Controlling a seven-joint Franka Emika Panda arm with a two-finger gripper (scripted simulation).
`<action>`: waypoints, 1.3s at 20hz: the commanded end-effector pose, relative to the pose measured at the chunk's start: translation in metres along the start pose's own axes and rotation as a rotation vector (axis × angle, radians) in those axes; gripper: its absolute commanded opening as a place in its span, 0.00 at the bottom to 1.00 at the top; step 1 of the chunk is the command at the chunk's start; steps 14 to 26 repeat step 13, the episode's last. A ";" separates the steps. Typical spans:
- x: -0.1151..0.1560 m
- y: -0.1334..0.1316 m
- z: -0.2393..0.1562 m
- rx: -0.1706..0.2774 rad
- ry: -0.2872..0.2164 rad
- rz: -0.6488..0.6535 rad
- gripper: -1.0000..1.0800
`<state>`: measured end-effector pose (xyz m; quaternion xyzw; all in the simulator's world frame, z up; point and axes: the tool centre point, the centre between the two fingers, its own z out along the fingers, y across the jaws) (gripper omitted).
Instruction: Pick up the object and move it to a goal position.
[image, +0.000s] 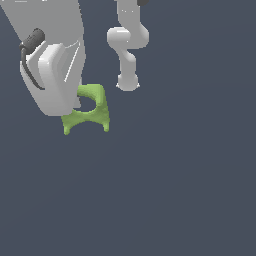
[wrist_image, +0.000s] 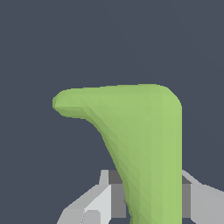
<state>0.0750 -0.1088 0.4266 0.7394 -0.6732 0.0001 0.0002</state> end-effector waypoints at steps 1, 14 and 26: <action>0.002 -0.003 -0.005 0.000 0.000 0.000 0.00; 0.007 -0.007 -0.014 0.000 -0.001 0.001 0.00; 0.007 -0.007 -0.014 0.000 -0.001 0.001 0.00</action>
